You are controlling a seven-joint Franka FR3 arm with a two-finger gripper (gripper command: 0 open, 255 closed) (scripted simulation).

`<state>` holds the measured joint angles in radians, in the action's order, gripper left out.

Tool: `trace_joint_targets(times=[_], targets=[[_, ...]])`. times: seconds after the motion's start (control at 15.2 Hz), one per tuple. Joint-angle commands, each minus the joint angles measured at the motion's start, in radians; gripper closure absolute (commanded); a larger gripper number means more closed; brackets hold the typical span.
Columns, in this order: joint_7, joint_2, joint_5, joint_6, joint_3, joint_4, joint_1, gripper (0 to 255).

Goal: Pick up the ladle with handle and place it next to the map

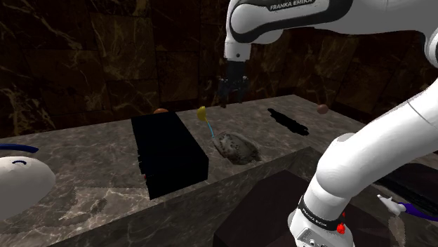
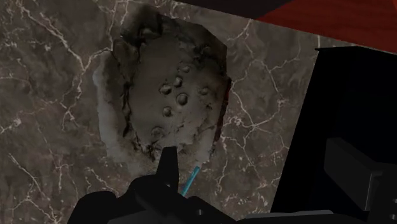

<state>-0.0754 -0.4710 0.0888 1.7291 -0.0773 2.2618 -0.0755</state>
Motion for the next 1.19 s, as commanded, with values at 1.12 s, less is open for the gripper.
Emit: trace_joint_targets(times=[1.12], targets=[[-0.264, 0.771, -0.097, 0.095, 0.029, -0.536, -0.076, 0]])
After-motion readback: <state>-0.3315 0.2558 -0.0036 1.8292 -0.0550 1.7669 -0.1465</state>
